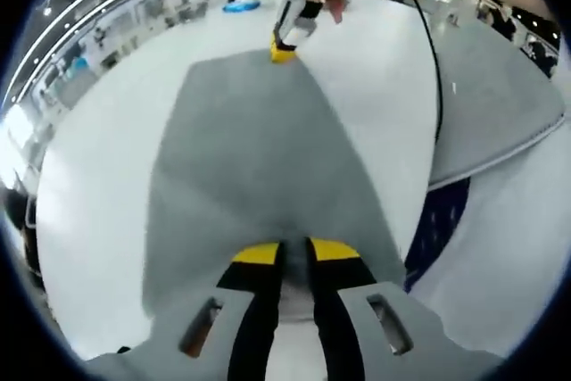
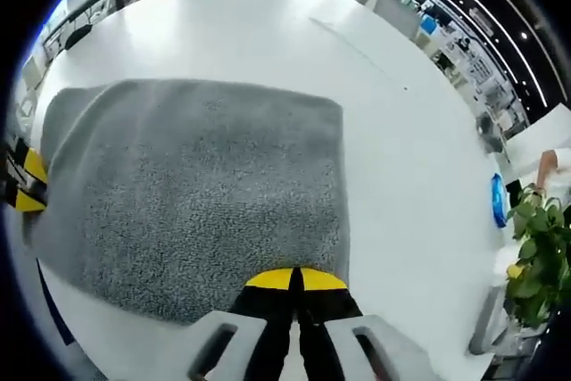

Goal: Open the folded towel by lifting each exposed corner and separating the folded layers until the towel lies flat within the target outline without major curled edges

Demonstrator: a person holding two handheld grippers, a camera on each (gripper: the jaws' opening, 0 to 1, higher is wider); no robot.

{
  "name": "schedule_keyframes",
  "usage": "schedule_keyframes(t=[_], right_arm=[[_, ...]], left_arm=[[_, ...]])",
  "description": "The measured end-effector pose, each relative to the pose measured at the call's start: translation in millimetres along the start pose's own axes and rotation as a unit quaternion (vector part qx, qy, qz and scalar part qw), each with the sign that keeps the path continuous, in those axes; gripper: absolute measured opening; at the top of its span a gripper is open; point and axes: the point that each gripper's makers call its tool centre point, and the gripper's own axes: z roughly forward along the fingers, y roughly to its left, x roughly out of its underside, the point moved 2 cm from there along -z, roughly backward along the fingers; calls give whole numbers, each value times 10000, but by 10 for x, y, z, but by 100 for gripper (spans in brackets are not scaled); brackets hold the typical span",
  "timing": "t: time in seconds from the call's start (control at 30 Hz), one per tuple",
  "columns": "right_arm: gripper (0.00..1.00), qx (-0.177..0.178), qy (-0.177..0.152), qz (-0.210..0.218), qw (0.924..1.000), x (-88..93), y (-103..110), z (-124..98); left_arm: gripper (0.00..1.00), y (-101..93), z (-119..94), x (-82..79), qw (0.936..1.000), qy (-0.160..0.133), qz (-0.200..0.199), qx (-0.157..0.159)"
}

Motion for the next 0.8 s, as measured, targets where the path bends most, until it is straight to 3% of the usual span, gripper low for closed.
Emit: schedule_keyframes(t=[0.3, 0.57, 0.8], right_arm=[[0, -48, -26, 217, 9997, -71, -110, 55], [0, -72, 29, 133, 9999, -133, -157, 105], [0, -34, 22, 76, 10000, -153, -169, 109]], left_arm=[[12, -156, 60, -86, 9991, -69, 208, 360], [12, -258, 98, -148, 9982, -165, 183, 542], [12, -330, 119, -179, 9961, -260, 417, 731]])
